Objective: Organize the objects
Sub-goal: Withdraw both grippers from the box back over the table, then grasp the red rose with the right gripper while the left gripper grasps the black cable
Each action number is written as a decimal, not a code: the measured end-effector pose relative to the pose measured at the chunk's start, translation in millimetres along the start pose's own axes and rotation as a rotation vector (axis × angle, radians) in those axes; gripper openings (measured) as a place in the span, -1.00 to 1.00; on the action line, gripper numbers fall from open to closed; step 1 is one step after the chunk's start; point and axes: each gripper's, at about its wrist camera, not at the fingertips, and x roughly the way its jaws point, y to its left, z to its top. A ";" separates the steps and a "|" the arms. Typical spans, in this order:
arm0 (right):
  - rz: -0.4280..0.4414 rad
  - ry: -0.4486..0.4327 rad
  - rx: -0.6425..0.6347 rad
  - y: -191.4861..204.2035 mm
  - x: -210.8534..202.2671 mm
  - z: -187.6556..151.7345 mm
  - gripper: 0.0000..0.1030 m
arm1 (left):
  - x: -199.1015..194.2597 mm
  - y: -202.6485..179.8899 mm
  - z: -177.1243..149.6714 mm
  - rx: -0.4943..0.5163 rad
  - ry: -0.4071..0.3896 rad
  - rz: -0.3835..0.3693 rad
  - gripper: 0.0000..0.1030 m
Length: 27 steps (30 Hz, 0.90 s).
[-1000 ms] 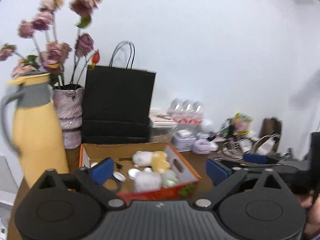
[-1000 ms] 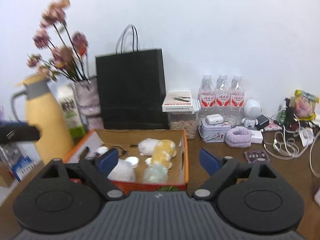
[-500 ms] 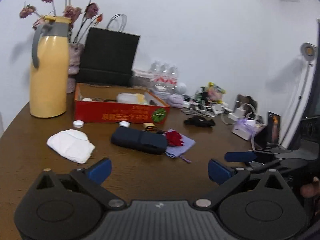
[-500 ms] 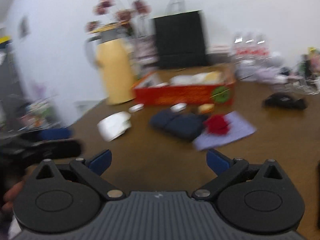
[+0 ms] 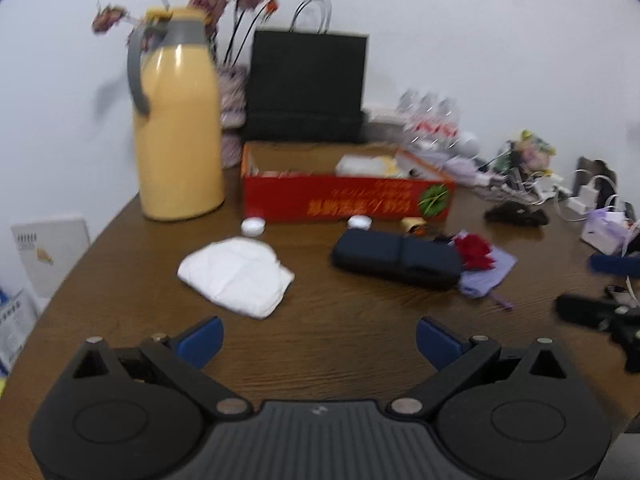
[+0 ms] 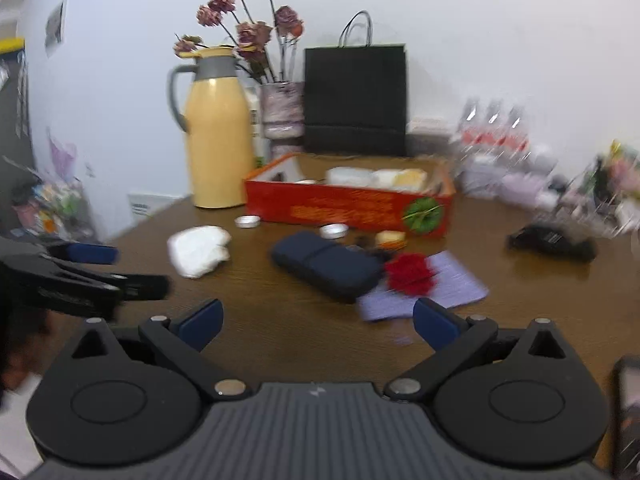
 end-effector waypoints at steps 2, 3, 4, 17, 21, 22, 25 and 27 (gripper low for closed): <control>-0.071 -0.062 -0.121 -17.0 -2.9 -8.0 1.00 | 9.2 2.1 0.8 -0.010 0.019 -0.001 1.00; -0.091 -0.081 -0.163 -27.3 -3.6 -11.9 1.00 | 12.9 2.6 1.3 -0.011 0.022 -0.002 1.00; -0.100 -0.077 -0.197 -40.1 -2.4 -13.5 1.00 | 16.2 2.5 1.2 -0.009 0.025 -0.003 1.00; -0.132 0.041 -0.014 -176.7 22.4 -41.6 1.00 | 33.3 -16.3 9.8 0.017 0.042 0.025 1.00; -0.123 0.046 0.036 -188.3 25.9 -46.1 1.00 | 35.8 -11.7 12.8 -0.002 0.047 0.063 1.00; -0.116 0.040 0.037 -187.5 24.6 -46.2 1.00 | 35.9 -10.6 13.0 -0.009 0.047 0.070 1.00; -0.099 0.033 0.047 -182.8 20.9 -42.3 1.00 | 36.4 -8.2 12.2 -0.020 0.046 0.069 1.00; -0.063 0.025 0.064 -177.6 20.8 -38.8 1.00 | 39.2 -6.1 11.7 -0.021 0.051 0.071 1.00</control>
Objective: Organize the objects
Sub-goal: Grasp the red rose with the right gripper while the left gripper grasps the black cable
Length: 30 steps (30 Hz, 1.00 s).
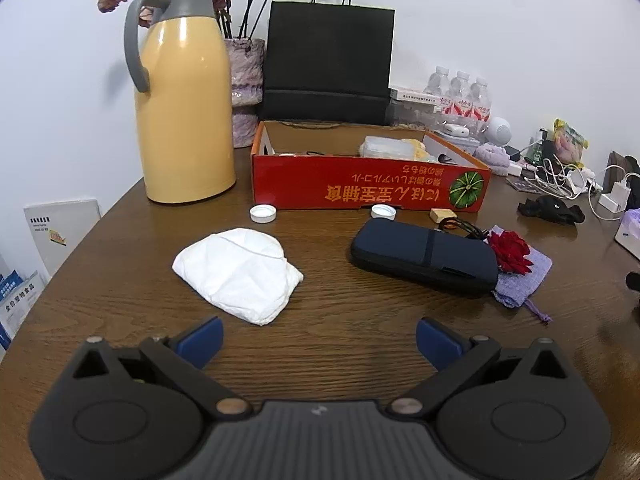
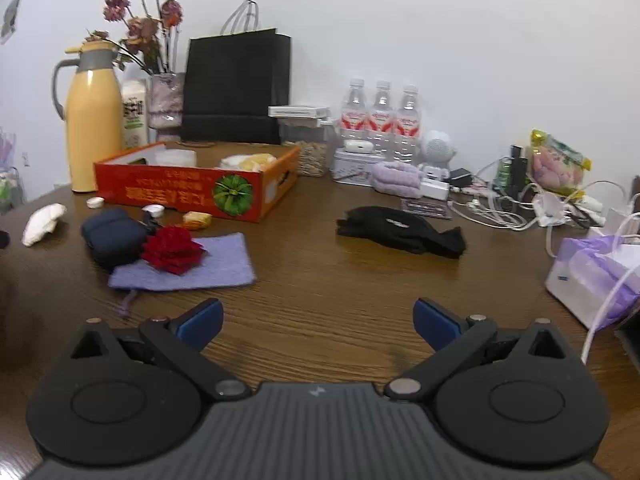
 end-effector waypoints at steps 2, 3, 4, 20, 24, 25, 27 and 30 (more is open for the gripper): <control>0.033 0.005 0.008 9.2 2.6 4.3 1.00 | 3.8 2.2 0.4 -0.002 0.002 0.004 1.00; 0.049 0.001 0.011 14.4 2.1 7.5 1.00 | 5.9 3.4 1.2 -0.002 0.001 0.005 1.00; 0.066 -0.012 0.020 21.1 0.9 11.5 1.00 | 8.2 4.9 2.1 -0.001 -0.001 0.007 1.00; 0.009 0.109 0.124 103.3 115.3 46.1 0.75 | 103.9 -65.5 83.1 0.132 -0.023 -0.313 0.66; 0.009 0.132 0.142 101.9 123.7 39.2 0.36 | 140.5 -89.2 95.3 0.143 0.039 -0.375 0.61; 0.027 0.134 0.152 101.6 125.0 37.7 0.28 | 147.9 -94.2 96.9 0.152 0.053 -0.374 0.57; 0.067 0.130 0.182 99.9 124.3 36.4 -0.29 | 161.2 -101.1 98.4 0.165 0.109 -0.371 -0.02; 0.045 0.120 0.169 102.2 121.5 37.4 -0.44 | 161.4 -100.2 97.5 0.144 0.110 -0.410 -0.27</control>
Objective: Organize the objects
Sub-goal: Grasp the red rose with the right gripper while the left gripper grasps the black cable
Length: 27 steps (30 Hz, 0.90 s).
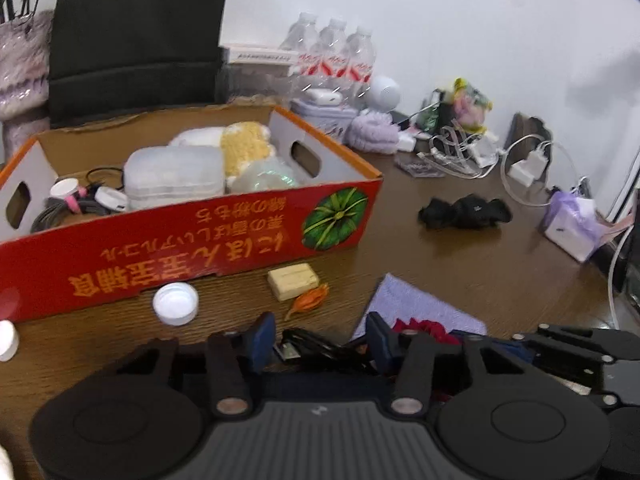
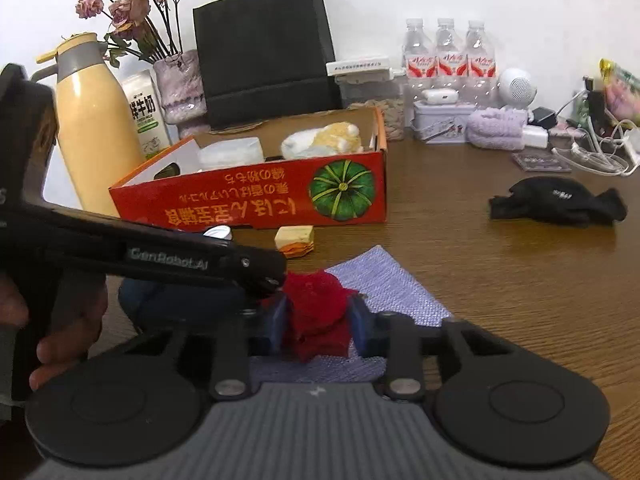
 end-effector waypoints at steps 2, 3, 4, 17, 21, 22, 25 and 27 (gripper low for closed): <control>-0.010 -0.012 0.017 -1.9 -3.8 0.4 -0.48 | -8.7 -5.1 -0.7 0.019 -0.024 0.001 -0.44; -0.013 -0.018 0.025 -3.2 -7.0 0.2 -0.49 | -14.8 -7.5 -0.7 0.025 -0.043 0.005 -0.95; -0.014 -0.033 0.031 -4.4 -11.9 0.7 -0.50 | -19.9 -11.5 0.3 0.041 -0.058 0.003 -1.00; 0.006 -0.130 0.034 6.1 -95.9 -17.8 -0.50 | -86.4 -27.7 -8.3 0.020 -0.160 -0.010 -0.03; -0.023 -0.111 0.034 5.8 -97.1 -26.4 -0.50 | -46.9 -40.5 0.7 0.079 -0.104 -0.004 0.36; -0.029 -0.109 0.037 4.8 -98.7 -28.4 -0.50 | -33.4 -44.8 2.4 0.104 -0.079 0.009 0.37; -0.046 -0.100 0.041 0.5 -103.1 -33.0 -0.50 | 4.5 -53.8 2.5 0.159 0.011 0.003 0.38; -0.060 -0.092 0.043 -2.5 -104.3 -35.8 -0.50 | 20.1 -62.7 -2.9 0.228 0.032 0.077 0.13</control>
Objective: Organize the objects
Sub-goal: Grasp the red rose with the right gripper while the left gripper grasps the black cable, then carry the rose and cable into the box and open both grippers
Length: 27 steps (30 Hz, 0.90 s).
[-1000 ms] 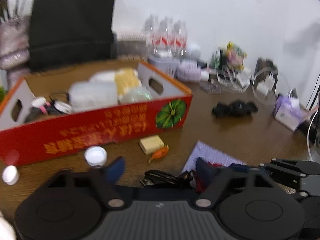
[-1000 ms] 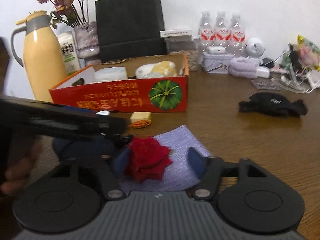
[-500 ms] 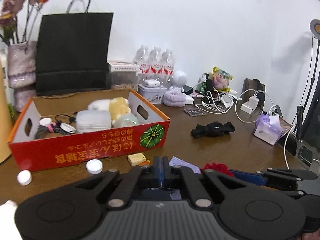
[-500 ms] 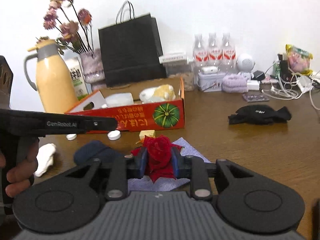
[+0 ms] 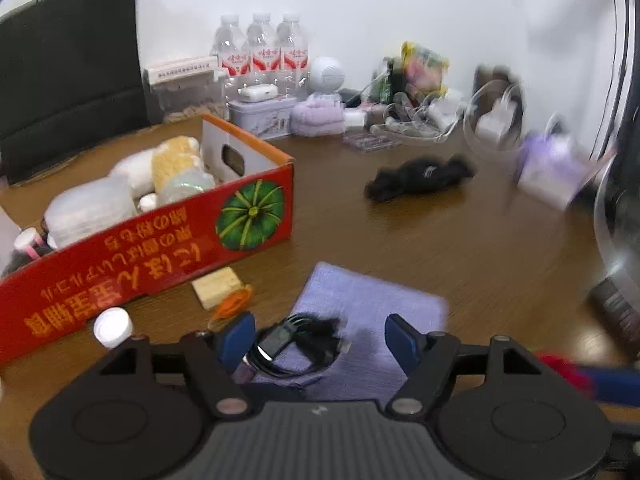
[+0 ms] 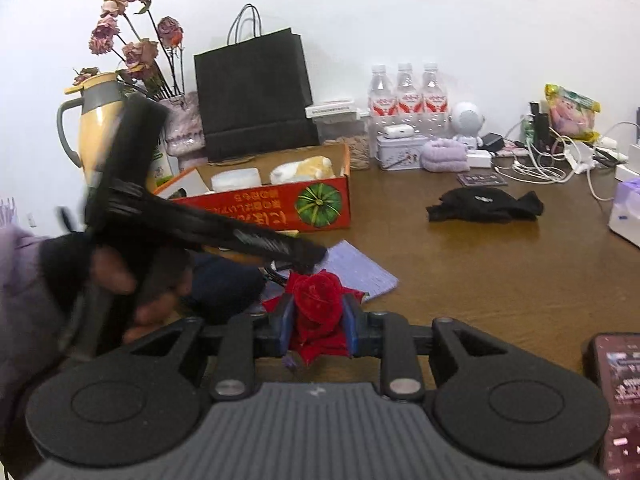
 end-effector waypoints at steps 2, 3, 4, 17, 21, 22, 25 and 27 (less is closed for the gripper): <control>-0.014 0.007 -0.010 -1.5 -1.1 -2.9 -0.50 | 3.9 -7.2 -1.9 0.051 0.002 0.098 -0.44; -0.017 0.009 -0.017 -2.1 -1.9 -4.3 -0.50 | 2.5 -5.5 -2.4 0.044 0.003 0.087 -0.76; -0.017 0.007 -0.022 -2.1 -3.1 -5.6 -0.50 | -0.5 -1.3 -2.9 0.018 0.004 0.039 -0.77; -0.171 -0.091 -0.376 -15.4 -28.9 -6.0 -0.48 | -77.3 5.9 -14.7 -0.042 -0.163 0.006 -0.78; -0.240 -0.065 -0.381 -40.8 -18.0 -8.1 -0.48 | -110.6 16.1 -21.7 -0.095 -0.205 0.010 -0.78; -0.247 -0.059 -0.384 -44.6 -15.1 -9.3 -0.48 | -116.0 19.7 -24.4 -0.106 -0.204 0.018 -0.78; -0.240 -0.058 -0.368 -52.6 -12.2 -10.2 -0.48 | -128.7 28.8 -33.8 -0.127 -0.192 0.063 -0.78; -0.219 -0.061 -0.349 -57.8 -11.8 -10.9 -0.48 | -133.9 34.7 -40.3 -0.149 -0.182 0.088 -0.78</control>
